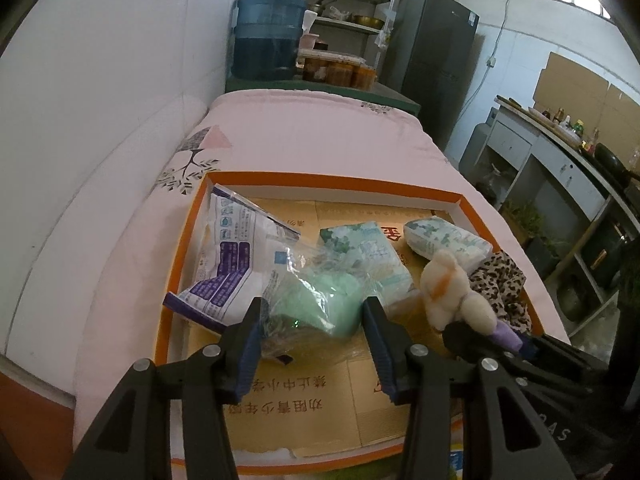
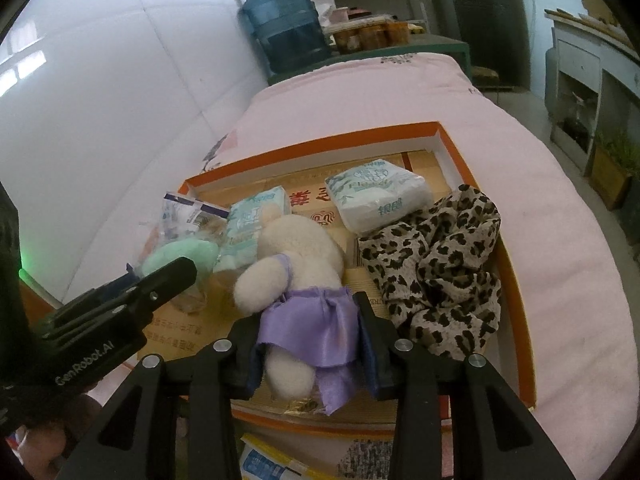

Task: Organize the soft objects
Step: 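Open both tools to release the bunny and sponge bag in the tray, then withdraw both tools from the tray toward the yellow wipes pack and pink sponge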

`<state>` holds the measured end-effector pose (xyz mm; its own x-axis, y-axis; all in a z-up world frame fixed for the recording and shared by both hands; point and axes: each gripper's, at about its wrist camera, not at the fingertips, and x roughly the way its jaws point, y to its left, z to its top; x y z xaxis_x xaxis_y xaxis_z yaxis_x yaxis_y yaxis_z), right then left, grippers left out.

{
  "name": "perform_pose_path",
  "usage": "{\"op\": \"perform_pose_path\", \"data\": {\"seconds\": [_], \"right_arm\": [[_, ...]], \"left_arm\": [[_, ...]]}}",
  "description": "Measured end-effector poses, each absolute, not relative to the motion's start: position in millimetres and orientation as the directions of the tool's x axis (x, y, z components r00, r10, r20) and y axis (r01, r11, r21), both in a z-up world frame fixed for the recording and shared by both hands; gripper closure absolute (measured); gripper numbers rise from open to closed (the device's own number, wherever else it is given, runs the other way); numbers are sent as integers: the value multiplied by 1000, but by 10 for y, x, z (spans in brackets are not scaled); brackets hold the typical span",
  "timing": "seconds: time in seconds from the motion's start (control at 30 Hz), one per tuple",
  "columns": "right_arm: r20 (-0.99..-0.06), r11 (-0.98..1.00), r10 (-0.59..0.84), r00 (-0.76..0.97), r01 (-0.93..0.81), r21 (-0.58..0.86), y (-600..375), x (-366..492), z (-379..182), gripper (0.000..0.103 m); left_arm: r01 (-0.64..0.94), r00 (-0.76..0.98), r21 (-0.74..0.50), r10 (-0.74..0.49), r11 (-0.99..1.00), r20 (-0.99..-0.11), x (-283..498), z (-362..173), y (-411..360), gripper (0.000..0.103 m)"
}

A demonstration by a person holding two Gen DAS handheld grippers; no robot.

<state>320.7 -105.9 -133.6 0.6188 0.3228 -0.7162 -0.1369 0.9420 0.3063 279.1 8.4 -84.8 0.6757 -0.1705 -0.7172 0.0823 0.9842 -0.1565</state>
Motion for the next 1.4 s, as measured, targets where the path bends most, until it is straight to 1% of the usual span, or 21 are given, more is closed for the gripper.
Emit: {"op": "perform_pose_path", "data": {"seconds": [0.07, 0.2, 0.37, 0.5, 1.4], "right_arm": [[-715, 942, 322, 621, -137, 305, -1063, 3194, -1329, 58], [-711, 942, 324, 624, -140, 306, -1068, 3164, -1310, 55], [-709, 943, 320, 629, -139, 301, -1090, 3122, -1273, 46], [-703, 942, 321, 635, -137, 306, -1117, 3076, -1232, 45], [-665, 943, 316, 676, -149, 297, -1190, 2577, -860, 45]], "left_arm": [[78, 676, -146, -160, 986, -719, 2782, -847, 74, 53], [78, 676, -129, -148, 989, -722, 2748, -834, 58, 52], [80, 685, -118, -140, 990, -715, 2697, -783, 47, 48], [84, 696, -113, -140, 990, -704, 2639, -720, 45, 41], [91, 744, -98, -134, 991, -654, 2147, -305, 30, 41]]}}
